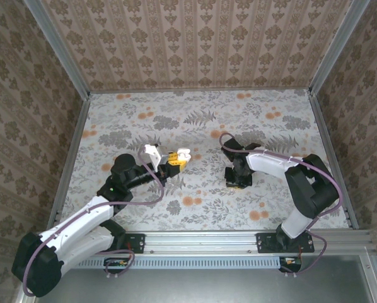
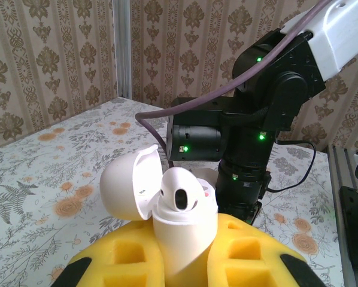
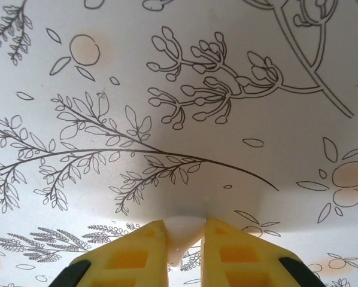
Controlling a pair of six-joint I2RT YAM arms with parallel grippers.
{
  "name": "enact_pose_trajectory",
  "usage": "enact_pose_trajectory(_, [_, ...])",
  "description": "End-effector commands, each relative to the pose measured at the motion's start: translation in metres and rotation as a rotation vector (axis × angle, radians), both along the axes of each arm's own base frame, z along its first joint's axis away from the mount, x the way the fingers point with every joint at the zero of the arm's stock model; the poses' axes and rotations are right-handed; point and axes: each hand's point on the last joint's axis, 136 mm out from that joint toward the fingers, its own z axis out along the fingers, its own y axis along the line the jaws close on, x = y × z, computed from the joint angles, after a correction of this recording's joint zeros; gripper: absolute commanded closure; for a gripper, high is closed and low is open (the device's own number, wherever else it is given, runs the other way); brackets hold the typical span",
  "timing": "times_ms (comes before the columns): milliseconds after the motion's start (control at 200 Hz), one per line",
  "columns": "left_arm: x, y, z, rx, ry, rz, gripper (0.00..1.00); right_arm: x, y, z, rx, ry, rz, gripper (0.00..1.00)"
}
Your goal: Insert wireless bluetooth earbuds into charging case
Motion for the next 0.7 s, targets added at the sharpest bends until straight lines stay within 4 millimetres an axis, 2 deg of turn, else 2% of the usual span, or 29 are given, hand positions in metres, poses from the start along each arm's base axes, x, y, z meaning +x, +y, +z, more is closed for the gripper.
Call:
enact_pose_trajectory(0, [0.0,-0.004,0.019,-0.025,-0.057,-0.014,1.0,0.006,-0.001,0.015,-0.005,-0.044,-0.011,0.84])
enact_pose_trajectory(155, [0.001,-0.006,0.02,-0.032,-0.054,-0.023,1.0,0.01,-0.005,0.032,0.0,-0.106,-0.029,0.85])
enact_pose_trajectory(345, [0.002,-0.012,0.024,-0.043,-0.055,-0.044,1.0,0.021,-0.008,0.071,0.037,-0.249,-0.064,0.87])
enact_pose_trajectory(365, [0.003,-0.012,0.024,-0.045,-0.056,-0.043,1.0,0.022,-0.008,0.083,0.054,-0.286,-0.069,0.88])
enact_pose_trajectory(500, [0.007,-0.02,0.029,-0.054,-0.087,-0.04,1.0,0.027,-0.011,0.12,0.085,-0.413,-0.089,0.88])
enact_pose_trajectory(695, [0.008,-0.047,0.032,-0.005,-0.214,-0.027,1.0,0.03,-0.009,0.169,0.131,-0.572,-0.096,0.9])
